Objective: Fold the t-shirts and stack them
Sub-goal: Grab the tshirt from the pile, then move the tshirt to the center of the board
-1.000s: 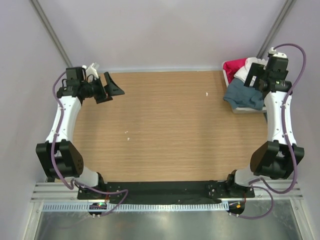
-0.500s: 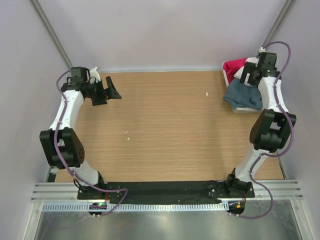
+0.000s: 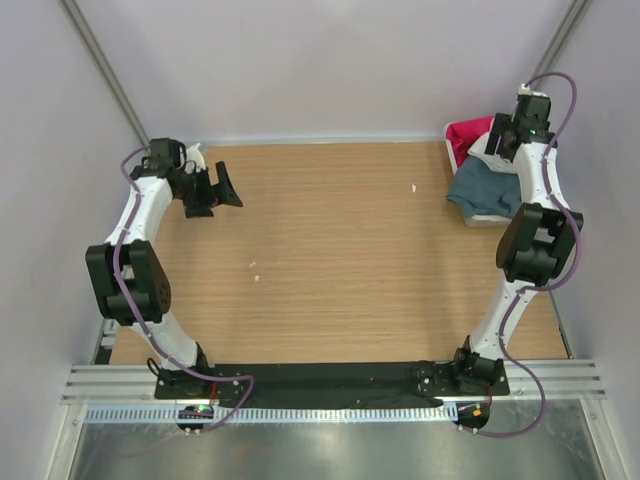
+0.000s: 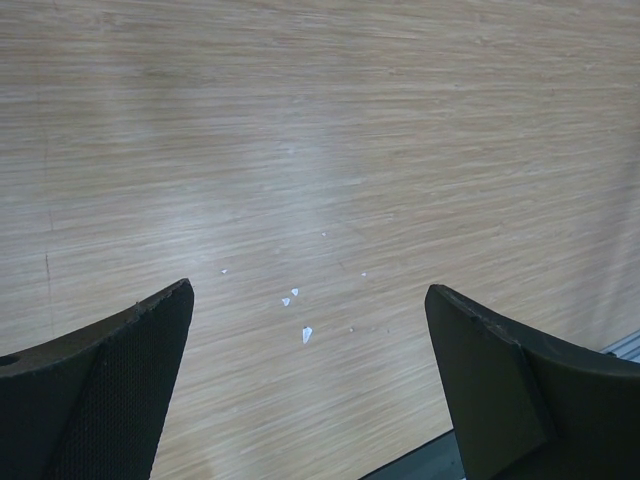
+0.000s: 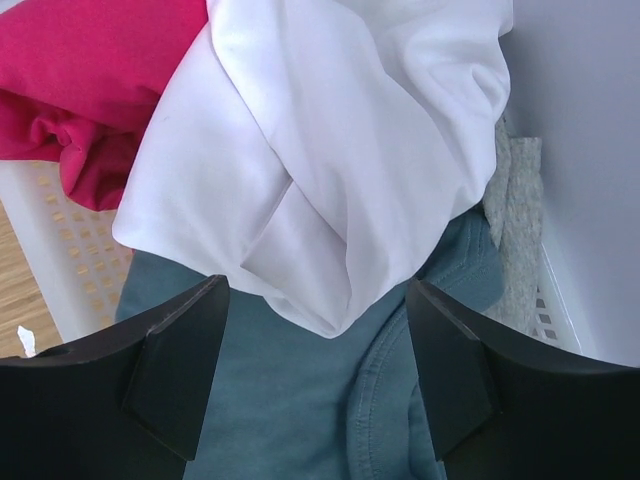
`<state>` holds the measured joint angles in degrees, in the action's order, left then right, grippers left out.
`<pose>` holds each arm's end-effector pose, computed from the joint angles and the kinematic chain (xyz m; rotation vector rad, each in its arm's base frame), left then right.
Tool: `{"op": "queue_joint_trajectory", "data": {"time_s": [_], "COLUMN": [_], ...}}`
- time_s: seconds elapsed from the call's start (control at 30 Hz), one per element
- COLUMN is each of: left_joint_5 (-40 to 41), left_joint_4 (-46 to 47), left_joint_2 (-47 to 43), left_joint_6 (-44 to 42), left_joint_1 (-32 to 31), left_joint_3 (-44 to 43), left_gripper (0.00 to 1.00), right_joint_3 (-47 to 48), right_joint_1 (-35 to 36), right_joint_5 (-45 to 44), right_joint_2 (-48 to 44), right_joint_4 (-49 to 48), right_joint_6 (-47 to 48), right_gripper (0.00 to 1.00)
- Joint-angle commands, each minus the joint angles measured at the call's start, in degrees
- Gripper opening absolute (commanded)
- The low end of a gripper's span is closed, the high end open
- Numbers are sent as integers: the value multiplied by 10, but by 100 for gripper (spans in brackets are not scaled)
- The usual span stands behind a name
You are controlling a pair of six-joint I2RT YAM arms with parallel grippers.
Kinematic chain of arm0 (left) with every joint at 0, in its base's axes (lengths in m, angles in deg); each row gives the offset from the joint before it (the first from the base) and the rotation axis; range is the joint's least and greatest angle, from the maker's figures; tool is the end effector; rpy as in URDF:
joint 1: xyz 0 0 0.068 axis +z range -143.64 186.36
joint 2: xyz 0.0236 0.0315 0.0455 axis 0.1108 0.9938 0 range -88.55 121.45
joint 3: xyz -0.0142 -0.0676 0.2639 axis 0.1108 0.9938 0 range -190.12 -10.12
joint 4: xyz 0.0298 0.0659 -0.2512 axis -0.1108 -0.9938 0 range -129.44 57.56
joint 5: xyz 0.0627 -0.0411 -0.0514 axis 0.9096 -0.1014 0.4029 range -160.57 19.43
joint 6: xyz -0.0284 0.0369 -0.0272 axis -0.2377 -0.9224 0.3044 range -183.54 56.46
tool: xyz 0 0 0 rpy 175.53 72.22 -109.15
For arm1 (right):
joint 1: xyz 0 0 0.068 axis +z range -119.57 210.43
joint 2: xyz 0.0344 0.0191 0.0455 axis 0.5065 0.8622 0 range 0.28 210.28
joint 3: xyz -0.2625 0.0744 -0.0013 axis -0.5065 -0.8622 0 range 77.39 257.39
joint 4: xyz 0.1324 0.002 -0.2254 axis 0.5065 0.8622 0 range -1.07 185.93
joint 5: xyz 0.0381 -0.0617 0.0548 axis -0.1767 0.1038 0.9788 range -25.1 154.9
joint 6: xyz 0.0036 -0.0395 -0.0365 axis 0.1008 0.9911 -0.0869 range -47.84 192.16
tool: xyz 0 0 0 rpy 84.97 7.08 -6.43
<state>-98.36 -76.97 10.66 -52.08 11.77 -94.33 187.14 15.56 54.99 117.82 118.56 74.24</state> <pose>0.3677 0.0182 0.2777 -0.2050 2.5578 -0.6694 0.4619 -0.1290 0.3076 0.3438 2.2090 -0.3542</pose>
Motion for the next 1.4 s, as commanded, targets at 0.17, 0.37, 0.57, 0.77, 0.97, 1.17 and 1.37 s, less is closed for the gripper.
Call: {"op": "queue_joint_trajectory", "data": {"time_s": [0.17, 0.37, 0.57, 0.77, 0.97, 1.17, 1.37], "left_joint_5": [-2, -25, -30, -15, 22, 51, 63], "left_joint_4": [-2, -33, -26, -12, -1, 2, 7], "left_joint_2": [-18, -53, -128, -178, -213, -252, -271], "left_joint_6": [-8, -15, -30, -24, -28, -36, -34], "left_joint_1": [5, 5, 5, 5, 5, 5, 5], "left_joint_3": [-18, -9, 34, 47, 74, 97, 119], "left_gripper": [100, 100, 99, 99, 99, 99, 100], "right_joint_3": [-16, -17, -4, 10, 41, 173, 189], "right_joint_1": [-2, -2, -1, 9, 202, 391, 401], "right_joint_5": [-2, 6, 88, 229, 225, 188, 148], "right_joint_2": [-26, -55, -155, -242, -303, -287, -282], "right_joint_4": [-16, -8, 12, 53, 76, 104, 85], "right_joint_6": [32, 44, 51, 44, 143, 119, 118], "right_gripper": [34, 1, 1, 1, 1, 1, 1]}}
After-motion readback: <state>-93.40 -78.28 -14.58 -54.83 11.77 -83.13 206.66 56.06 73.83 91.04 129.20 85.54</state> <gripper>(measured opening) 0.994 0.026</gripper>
